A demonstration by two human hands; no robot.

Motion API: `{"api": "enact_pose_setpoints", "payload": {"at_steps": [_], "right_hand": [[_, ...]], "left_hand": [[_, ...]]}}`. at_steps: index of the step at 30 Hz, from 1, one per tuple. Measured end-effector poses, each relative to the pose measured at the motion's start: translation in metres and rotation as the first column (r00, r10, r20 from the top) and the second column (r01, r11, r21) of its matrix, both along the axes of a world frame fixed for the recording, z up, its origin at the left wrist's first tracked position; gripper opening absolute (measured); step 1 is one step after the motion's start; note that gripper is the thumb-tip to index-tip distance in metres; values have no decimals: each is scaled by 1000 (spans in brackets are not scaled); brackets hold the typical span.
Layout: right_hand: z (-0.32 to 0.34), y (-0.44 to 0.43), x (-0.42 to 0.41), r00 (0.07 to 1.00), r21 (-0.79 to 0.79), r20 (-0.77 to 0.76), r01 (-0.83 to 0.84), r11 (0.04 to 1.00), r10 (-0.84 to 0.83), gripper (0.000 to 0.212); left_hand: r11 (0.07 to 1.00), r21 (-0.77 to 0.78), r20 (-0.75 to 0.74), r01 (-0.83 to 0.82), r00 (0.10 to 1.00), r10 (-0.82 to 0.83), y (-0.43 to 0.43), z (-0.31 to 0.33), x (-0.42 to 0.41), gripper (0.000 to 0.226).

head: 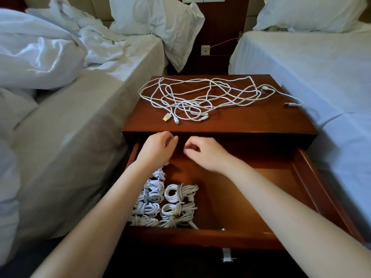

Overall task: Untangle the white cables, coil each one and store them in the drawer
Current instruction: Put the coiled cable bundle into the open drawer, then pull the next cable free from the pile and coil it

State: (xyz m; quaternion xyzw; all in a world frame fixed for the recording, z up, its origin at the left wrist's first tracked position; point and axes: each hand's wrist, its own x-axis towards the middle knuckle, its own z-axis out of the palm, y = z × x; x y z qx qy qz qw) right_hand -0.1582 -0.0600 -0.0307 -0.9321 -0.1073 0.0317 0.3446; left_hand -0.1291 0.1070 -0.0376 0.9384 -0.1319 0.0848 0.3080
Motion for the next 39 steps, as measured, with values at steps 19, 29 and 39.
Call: {"api": "enact_pose_setpoints", "payload": {"at_steps": [19,29,39], "right_hand": [[-5,-23,113,903,-116,397,230,966,-167,10],[0,-35,103,876,409,398,96,908,-272,12],[17,-33,91,882,598,362,28,801,-301,13]], "left_hand": [[989,143,138,-33,990,13,-26,-1,99,32],[971,226,104,-76,993,54,-30,1,117,35],[936,-282,395,-212,863,315,-40,9,97,12]]}}
